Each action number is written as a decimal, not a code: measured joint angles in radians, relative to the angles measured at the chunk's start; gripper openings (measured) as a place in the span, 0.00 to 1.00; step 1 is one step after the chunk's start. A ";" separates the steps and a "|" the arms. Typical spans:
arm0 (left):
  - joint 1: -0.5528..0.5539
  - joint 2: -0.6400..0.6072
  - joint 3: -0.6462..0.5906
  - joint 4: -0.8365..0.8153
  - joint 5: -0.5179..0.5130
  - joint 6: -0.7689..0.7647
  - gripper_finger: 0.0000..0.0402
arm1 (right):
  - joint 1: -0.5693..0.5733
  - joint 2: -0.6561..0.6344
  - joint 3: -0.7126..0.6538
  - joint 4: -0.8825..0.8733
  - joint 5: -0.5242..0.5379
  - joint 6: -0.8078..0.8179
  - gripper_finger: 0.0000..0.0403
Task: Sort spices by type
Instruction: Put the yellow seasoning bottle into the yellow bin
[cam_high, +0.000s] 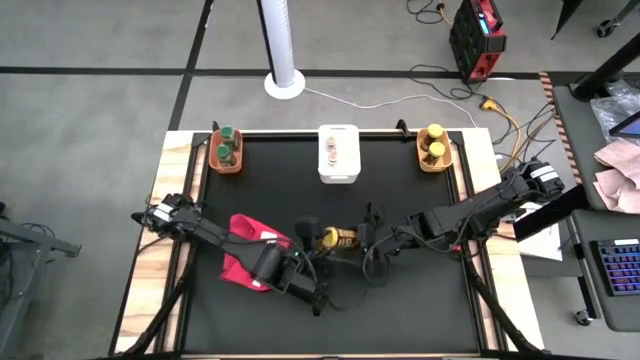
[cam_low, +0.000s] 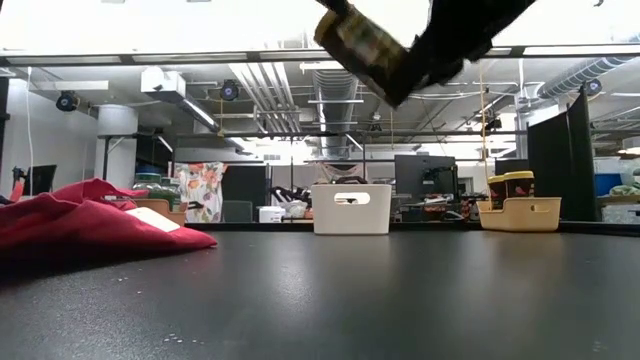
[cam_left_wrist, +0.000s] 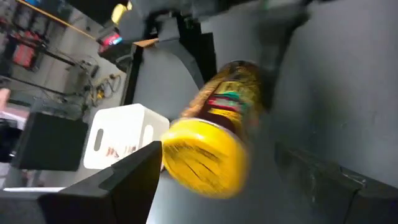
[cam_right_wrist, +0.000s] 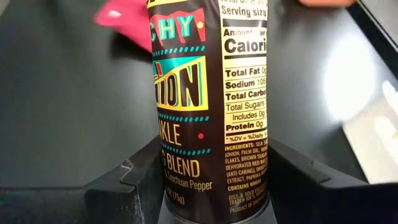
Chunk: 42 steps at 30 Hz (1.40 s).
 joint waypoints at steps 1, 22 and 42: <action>-0.014 -0.001 0.000 -0.009 -0.025 -0.004 0.73 | -0.001 -0.004 -0.012 -0.004 0.011 0.019 0.52; -0.418 -0.002 -0.047 -0.058 -0.514 -0.464 0.72 | 0.047 0.155 -0.314 1.362 0.223 -0.146 0.52; -0.572 -0.001 -0.296 0.058 -0.749 -0.743 0.72 | 0.054 0.441 0.163 1.263 0.359 -0.345 0.52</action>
